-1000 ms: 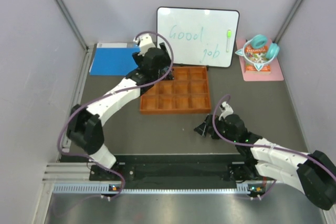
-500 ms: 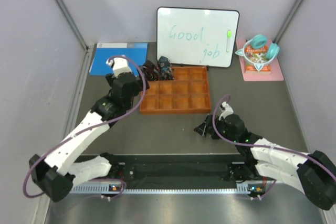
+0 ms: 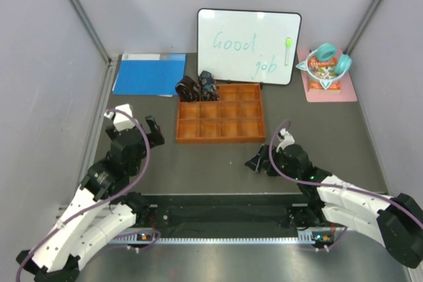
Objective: Roll the ties
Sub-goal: Reset both arms
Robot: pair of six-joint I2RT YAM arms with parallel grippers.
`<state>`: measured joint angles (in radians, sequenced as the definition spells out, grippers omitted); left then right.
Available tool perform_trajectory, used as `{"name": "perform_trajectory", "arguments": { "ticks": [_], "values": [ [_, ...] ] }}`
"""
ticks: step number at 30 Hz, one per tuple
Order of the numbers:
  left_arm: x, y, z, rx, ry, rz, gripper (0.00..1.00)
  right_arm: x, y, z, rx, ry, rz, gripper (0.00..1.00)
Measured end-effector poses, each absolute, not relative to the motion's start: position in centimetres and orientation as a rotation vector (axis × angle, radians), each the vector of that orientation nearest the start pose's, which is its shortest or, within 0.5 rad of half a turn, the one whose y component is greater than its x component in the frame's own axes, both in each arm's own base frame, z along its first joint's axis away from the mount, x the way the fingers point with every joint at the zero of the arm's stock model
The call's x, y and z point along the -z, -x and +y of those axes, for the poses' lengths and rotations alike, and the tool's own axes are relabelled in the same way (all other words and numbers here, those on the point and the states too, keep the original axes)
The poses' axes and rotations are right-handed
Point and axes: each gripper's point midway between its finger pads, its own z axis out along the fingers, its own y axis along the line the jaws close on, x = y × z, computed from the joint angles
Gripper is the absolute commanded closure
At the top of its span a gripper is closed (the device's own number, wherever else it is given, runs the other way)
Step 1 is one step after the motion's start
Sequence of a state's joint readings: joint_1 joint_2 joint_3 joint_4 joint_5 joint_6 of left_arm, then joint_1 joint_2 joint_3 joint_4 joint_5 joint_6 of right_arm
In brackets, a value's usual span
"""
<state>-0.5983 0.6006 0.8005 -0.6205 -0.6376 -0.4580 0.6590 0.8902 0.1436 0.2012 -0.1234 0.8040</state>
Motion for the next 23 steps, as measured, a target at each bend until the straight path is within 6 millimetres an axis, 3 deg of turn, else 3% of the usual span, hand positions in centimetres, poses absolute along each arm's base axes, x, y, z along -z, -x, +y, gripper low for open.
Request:
{"name": "perform_trajectory", "arguments": {
  "ticks": [9, 23],
  "values": [
    [-22.7, -21.4, -3.7, 0.091, 0.294, 1.872, 0.01, -4.5, -18.1, 20.5, -0.958, -0.088, 2.279, 0.01],
    [-23.1, -20.6, -3.2, 0.144, 0.328, 1.821, 0.01, -4.5, -18.4, 20.7, -0.946, -0.094, 2.295, 0.01]
  ]
}}
